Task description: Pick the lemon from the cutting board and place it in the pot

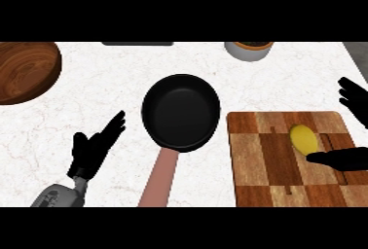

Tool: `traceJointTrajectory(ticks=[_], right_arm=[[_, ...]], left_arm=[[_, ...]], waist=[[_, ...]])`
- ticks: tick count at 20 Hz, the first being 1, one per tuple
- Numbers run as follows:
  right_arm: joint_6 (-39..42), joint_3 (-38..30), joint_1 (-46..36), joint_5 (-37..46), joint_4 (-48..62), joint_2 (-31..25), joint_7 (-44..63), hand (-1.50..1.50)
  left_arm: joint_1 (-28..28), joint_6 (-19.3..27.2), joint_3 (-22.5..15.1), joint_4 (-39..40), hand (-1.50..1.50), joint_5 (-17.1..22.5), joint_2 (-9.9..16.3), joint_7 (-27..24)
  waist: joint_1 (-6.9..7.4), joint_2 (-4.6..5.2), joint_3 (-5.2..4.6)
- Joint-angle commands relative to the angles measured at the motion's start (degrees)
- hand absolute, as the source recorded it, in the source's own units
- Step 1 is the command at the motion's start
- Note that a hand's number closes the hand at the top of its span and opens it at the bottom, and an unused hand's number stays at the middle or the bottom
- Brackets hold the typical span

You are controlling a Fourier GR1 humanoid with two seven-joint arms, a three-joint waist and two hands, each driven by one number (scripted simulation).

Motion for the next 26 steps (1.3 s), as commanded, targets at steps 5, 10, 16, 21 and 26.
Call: traceJointTrajectory(ticks=[5,10,16,21,26], right_arm=[[12.2,4.6,-2.7,3.2,13.5,1.9,-1.5,-1.5],[11.6,2.9,-0.8,10.9,19.7,7.3,-9.0,-1.5],[16.2,-4.9,-2.1,11.4,25.9,8.9,-16.1,-1.5],[20.9,-7.5,0.1,5.5,26.3,11.1,-21.5,-1.5],[23.4,-9.6,-0.5,2.7,27.4,14.8,-23.4,-1.5]], left_arm=[[0.8,-0.4,0.7,-1.4,0.0,-1.6,-1.3,2.0],[2.1,-5.4,4.3,1.0,0.0,-1.9,-0.9,-0.8],[1.2,-4.1,5.0,-0.7,0.0,-6.2,-3.9,2.6],[3.6,-3.6,5.3,-1.1,0.0,-6.9,-4.7,1.1],[2.8,-3.4,5.3,-3.1,0.0,-7.4,-6.8,3.9]], waist=[[-0.11,-0.04,0.02],[-0.52,-0.08,0.0],[-0.55,-0.09,0.01],[-0.67,-0.13,0.01],[-0.57,-0.13,0.02]])
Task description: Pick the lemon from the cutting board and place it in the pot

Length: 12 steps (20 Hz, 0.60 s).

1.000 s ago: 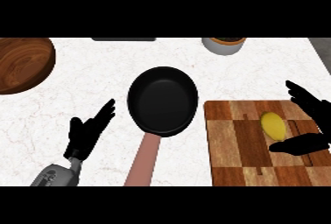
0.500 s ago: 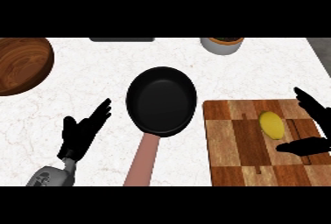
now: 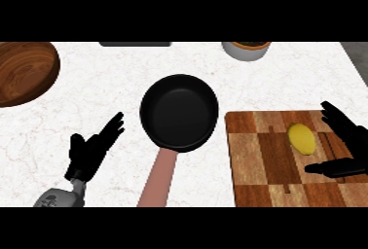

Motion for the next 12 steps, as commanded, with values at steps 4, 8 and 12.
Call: traceJointTrajectory(ticks=[4,8,12], right_arm=[[7.2,-5.0,-3.2,-2.9,11.2,3.0,-6.3,-1.5],[4.2,-4.1,-5.9,-0.8,15.2,8.8,-7.0,-1.5],[5.9,-4.2,-7.2,1.1,23.4,11.4,-13.1,-1.5]], left_arm=[[-4.5,-0.6,2.1,3.8,0.0,-2.1,-2.9,1.2],[-0.3,0.2,1.2,-2.4,0.0,-3.1,-3.6,4.8],[1.0,-0.1,1.1,-3.6,0.0,-4.7,-4.3,3.4]], waist=[[0.03,0.14,-0.04],[0.33,0.1,-0.03],[0.59,0.15,0.0]])
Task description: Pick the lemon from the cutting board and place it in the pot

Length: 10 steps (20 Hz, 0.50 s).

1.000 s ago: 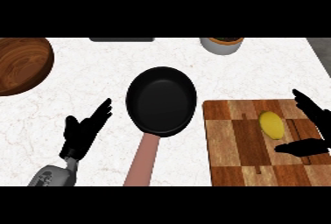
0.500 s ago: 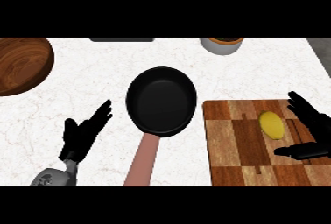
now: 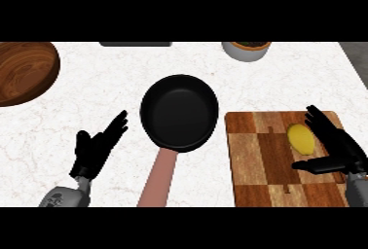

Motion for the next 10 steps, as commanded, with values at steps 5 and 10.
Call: traceJointTrajectory(ticks=[5,10], right_arm=[[-0.6,4.1,-2.8,12.6,12.7,0.3,-17.4,1.5],[0.6,0.5,-4.9,7.5,17.5,4.8,-17.8,1.5]], left_arm=[[1.0,-1.0,0.2,0.1,0.0,-1.8,-0.9,-1.3],[-0.7,-1.4,1.9,-2.5,0.0,-0.4,-0.5,4.1]], waist=[[0.84,0.5,0.39],[0.5,0.33,0.37]])
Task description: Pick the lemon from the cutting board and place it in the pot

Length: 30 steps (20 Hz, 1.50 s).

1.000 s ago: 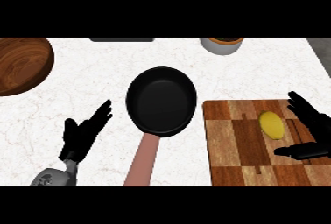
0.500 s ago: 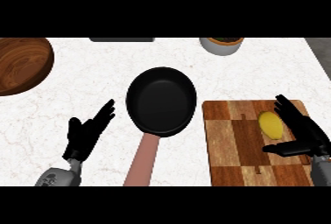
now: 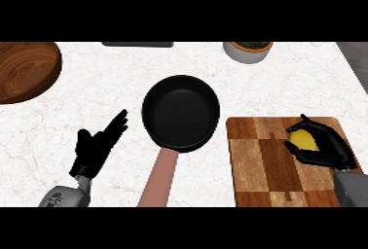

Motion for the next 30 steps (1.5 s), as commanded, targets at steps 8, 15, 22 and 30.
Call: traceJointTrajectory(ticks=[8,15,22,30], right_arm=[[-1.7,-2.3,2.0,-0.3,3.7,4.2,-9.9,1.5],[10.2,1.6,-1.0,4.2,4.0,-2.4,-17.6,1.5],[3.1,2.7,2.8,7.3,-12.7,-0.9,-11.3,1.5],[-1.0,2.7,6.5,8.4,-36.3,-1.5,2.6,1.5]], left_arm=[[2.3,-2.9,2.2,0.6,0.0,0.0,1.6,-2.2],[3.4,-2.1,1.2,-1.3,0.0,-1.4,-0.5,-1.4],[2.7,-2.3,2.6,-2.7,0.0,-2.6,-1.3,0.1],[1.9,-2.7,4.2,-1.9,0.0,-2.7,-1.3,1.5]], waist=[[-0.49,0.71,1.09],[-0.3,0.75,1.1],[-0.89,0.54,1.04],[-1.22,0.45,1.0]])
